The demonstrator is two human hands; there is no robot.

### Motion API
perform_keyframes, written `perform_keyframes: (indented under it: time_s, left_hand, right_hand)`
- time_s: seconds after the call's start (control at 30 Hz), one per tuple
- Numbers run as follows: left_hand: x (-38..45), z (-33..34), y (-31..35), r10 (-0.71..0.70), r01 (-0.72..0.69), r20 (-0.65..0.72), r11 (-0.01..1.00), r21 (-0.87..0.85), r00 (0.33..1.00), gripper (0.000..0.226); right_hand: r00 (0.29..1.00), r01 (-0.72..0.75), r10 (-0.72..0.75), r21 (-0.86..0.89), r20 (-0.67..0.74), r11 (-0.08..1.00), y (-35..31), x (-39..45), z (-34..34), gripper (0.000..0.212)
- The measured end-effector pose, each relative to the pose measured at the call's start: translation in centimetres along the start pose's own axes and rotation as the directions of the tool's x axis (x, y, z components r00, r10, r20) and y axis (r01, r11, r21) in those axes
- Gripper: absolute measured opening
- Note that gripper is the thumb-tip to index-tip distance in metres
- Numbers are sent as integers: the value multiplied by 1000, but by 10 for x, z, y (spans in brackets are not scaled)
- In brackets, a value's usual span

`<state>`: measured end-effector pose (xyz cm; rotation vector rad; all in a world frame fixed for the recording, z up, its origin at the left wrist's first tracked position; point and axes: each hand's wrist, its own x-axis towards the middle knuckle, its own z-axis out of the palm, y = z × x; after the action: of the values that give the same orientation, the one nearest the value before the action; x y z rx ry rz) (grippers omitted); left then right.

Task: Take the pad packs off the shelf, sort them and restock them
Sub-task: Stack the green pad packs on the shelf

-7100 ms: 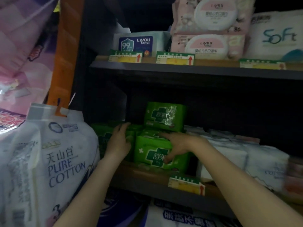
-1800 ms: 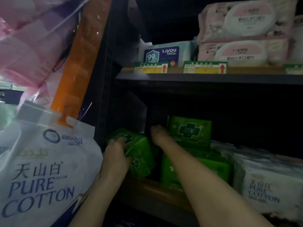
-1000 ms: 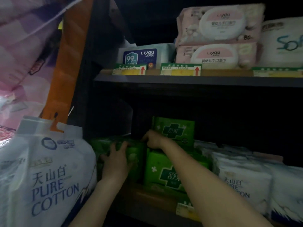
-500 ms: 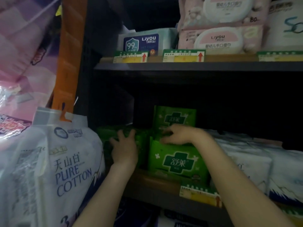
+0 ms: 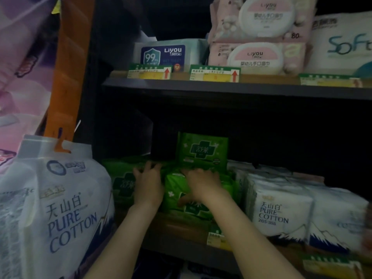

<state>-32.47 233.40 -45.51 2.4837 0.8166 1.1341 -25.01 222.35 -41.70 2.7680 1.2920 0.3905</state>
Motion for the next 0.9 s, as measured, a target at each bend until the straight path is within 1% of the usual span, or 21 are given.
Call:
perform_keyframes:
  time_s: [0.07,0.13,0.2,0.27,0.33,0.37,0.4,0.43,0.47,0.5,0.53,0.57,0.63,0.7,0.77,0.83,0.9]
  left_hand:
    - [4,-3,-3,4,-4,11,1000,15,1000,48]
    - [6,-8,-4,2,-2,53,1000,3,999,48]
    - [3,-14,-1,-17,19,91,1000,-22,996,50]
    - [-5,-21,3,-9,12,46,999,-50,999,54]
    - [-13,-26,8,71,-73,-40,995,-71,997,60]
    - [-17,-28,12,144,-146,-42,987,-64,989,64]
    - [-20,-28,18,219,-219,4,975,-39,976,67]
    - [-22,-26,23,274,-275,85,961,2,958,71]
    - [-23,-24,29,302,-316,181,947,52,936,74]
    - [-24,-20,32,311,-348,265,932,105,913,75]
    - [-24,-17,35,308,-372,322,915,158,895,75]
    - [-24,-15,36,302,-386,346,900,204,888,74]
    - [-21,-14,35,298,-393,335,880,267,894,72]
    - [-19,-14,31,303,-395,313,870,295,900,70]
    - [-19,-14,28,305,-388,292,875,290,907,69]
    - [-19,-14,26,303,-381,285,882,276,909,70]
    - [-16,-14,27,292,-378,313,888,263,904,71]
  right_hand:
    - [1000,-8,8,-8,-18,1000,-4,2,1,95]
    - [1000,-16,16,-14,-20,1000,-6,2,2,94]
    - [999,12,-11,13,-40,1000,-6,0,0,91]
    - [993,66,-56,98,-99,993,-1,-9,-7,83]
    - [985,86,-63,138,-160,987,12,-23,-17,80]
    - [988,67,-49,116,-149,991,20,-31,-21,81]
    - [994,37,-28,87,-103,996,27,-37,-24,79]
    - [1000,1,1,67,-26,998,32,-41,-24,77]
    - [998,-31,28,57,50,998,35,-42,-21,77]
    - [994,-55,50,55,97,997,36,-42,-17,79]
    - [993,-67,61,57,104,996,36,-41,-11,83]
    - [995,-71,66,66,77,995,36,-39,-6,86]
    - [998,-64,66,113,-14,991,35,-35,1,90]
    - [996,-38,52,182,-72,983,36,-31,5,90]
    - [995,-23,46,238,-93,971,33,-28,10,88]
    - [992,-6,34,229,-118,973,28,-27,13,85]
    - [993,-16,42,232,-106,973,29,-23,13,82]
